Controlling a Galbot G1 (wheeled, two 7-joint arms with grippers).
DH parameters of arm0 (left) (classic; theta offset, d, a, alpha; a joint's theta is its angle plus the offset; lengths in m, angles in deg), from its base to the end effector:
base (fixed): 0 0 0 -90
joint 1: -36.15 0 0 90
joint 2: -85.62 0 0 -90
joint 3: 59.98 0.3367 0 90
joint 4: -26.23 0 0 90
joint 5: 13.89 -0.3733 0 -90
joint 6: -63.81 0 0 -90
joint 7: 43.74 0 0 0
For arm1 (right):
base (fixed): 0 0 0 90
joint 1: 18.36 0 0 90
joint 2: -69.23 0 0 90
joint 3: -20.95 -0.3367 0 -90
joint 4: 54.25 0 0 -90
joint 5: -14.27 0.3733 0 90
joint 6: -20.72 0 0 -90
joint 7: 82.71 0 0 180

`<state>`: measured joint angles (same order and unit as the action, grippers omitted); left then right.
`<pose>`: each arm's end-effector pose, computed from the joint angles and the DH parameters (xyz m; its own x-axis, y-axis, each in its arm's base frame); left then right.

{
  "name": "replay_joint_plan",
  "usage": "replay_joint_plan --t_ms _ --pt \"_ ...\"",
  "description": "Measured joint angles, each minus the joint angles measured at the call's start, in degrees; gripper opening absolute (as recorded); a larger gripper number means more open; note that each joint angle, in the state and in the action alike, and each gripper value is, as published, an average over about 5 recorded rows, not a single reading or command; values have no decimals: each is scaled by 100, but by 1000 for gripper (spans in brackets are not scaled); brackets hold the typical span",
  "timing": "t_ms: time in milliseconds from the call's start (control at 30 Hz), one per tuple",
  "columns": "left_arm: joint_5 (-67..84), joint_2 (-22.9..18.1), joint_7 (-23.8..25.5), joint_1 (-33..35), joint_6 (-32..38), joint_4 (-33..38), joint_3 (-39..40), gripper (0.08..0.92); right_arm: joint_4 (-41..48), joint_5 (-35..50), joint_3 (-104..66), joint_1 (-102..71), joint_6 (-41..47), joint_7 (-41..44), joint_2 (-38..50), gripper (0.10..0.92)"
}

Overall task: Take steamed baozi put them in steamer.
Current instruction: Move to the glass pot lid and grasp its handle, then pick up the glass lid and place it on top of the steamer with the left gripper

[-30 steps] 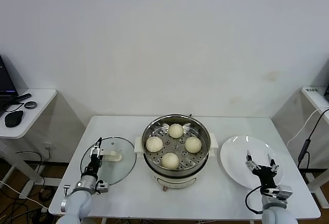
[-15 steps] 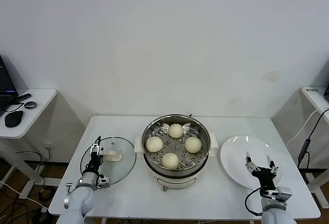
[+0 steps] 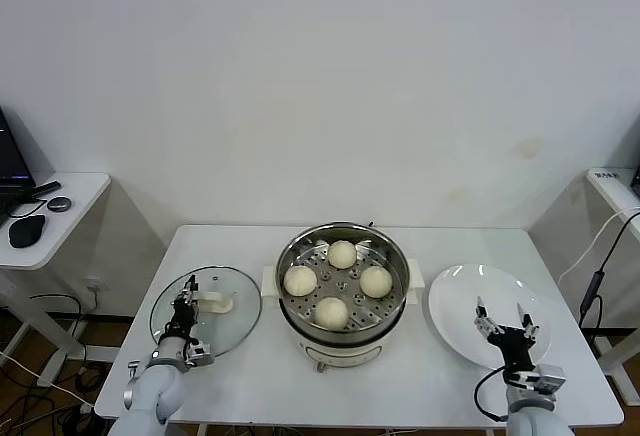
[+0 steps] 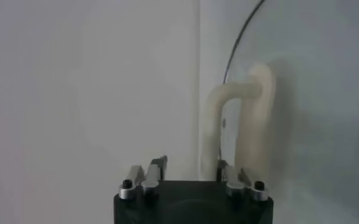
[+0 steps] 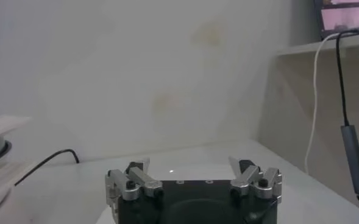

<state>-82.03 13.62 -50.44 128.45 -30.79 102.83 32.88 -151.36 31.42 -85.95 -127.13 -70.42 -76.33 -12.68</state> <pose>0.3460 0.1135 -0.4223 -0.9801 -0.1122 0.1638 0.1589 0.0517 0.9859 0.2479 -0.1475 -0.3720 -0.9791 0.1623 0.1225 0.1735 0.9810 0.0871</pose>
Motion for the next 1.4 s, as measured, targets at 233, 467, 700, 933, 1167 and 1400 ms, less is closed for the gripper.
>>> replay_joint_plan --t_ms 233,467,700,933,1167,1400 --pt "356 -87 334 210 -610 526 -73 181 -86 6 15 -58 11 17 -7 823" --pt "397 -126 583 495 -1436 1335 -37 178 -164 41 56 -86 16 19 8 823" --pt "-255 -409 970 746 -2372 2226 -79 178 -265 119 80 -99 68 25 30 823" --pt "-1253 -912 1475 911 -2902 3104 -126 178 -306 213 21 -137 107 39 87 823" --pt "-2007 -1334 2010 973 -3179 3910 227 178 -272 247 -17 -86 140 48 83 823" --pt "-2519 -1659 2343 828 -3327 4134 953 178 -211 227 -85 -48 171 57 32 823"
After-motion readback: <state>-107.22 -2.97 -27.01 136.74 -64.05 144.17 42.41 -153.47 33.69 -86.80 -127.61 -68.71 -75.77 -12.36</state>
